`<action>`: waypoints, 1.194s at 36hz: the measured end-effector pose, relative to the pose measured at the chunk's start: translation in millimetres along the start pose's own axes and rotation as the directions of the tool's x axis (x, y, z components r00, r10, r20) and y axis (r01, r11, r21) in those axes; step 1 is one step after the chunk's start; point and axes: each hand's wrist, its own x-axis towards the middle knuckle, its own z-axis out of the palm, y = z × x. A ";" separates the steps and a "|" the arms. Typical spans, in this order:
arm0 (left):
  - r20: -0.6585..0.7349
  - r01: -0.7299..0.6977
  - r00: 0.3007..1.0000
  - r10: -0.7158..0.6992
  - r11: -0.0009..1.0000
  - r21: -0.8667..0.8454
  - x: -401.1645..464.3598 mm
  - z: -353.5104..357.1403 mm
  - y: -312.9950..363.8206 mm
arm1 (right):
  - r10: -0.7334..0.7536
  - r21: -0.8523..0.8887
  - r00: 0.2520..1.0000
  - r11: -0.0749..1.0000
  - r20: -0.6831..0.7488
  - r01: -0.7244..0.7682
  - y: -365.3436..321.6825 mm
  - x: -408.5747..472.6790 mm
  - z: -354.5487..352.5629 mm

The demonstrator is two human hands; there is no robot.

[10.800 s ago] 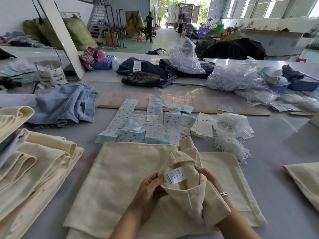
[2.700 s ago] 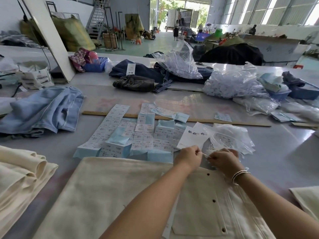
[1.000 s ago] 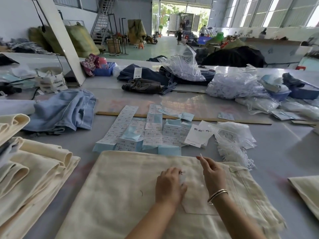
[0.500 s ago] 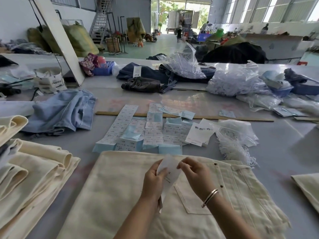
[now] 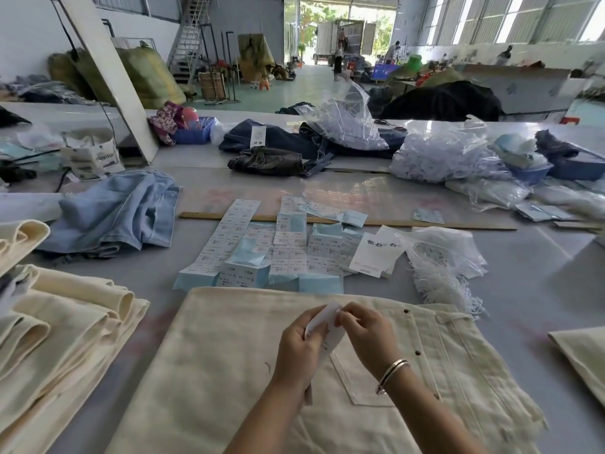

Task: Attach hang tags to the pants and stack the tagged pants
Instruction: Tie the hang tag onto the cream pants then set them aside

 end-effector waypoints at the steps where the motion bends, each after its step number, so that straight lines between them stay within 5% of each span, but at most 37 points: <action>1: 0.009 -0.007 1.000 0.007 1.000 0.011 -0.5 0.3 0.1 | 0.003 -0.012 1.000 1.000 0.005 -0.003 -0.3 0.2 -0.6; 7: 0.189 0.113 0.978 -0.093 0.989 -0.097 -2.8 -3.7 10.9 | 0.024 -0.136 0.993 0.991 0.115 -0.009 -3.0 2.6 -11.7; 12: 0.098 0.054 0.994 -0.051 0.998 -0.021 7.5 -2.2 21.6 | 0.006 -0.219 0.993 0.976 0.122 0.021 -7.9 -0.5 -17.3; 18: 0.189 0.125 0.973 -0.131 0.991 0.042 16.2 -4.3 24.1 | -0.041 -0.303 0.992 0.950 0.121 0.076 -9.1 -3.0 -21.0; 23: 0.092 0.176 0.979 -0.179 0.983 0.044 21.3 -5.2 27.1 | -0.064 -0.324 0.989 0.940 0.132 0.104 -8.8 -1.5 -21.8; 28: 0.060 0.109 0.992 -0.112 0.992 0.056 20.7 -1.3 26.1 | -0.083 -0.318 0.985 0.940 0.149 0.128 -8.0 -0.1 -20.8; 33: 0.020 -0.039 0.999 0.036 0.983 0.179 19.7 0.7 26.8 | -0.094 -0.197 0.982 0.972 0.165 0.126 -5.4 1.8 -22.2; 38: -0.066 -0.120 0.988 0.137 0.968 0.219 24.8 -2.9 30.5 | 0.094 0.153 0.979 0.981 0.181 -0.122 9.0 -0.4 -25.4; 43: -0.067 -0.114 0.990 0.127 0.977 0.179 29.5 -7.0 31.3 | 0.214 0.379 0.977 0.904 0.001 -0.199 21.1 -1.6 -33.8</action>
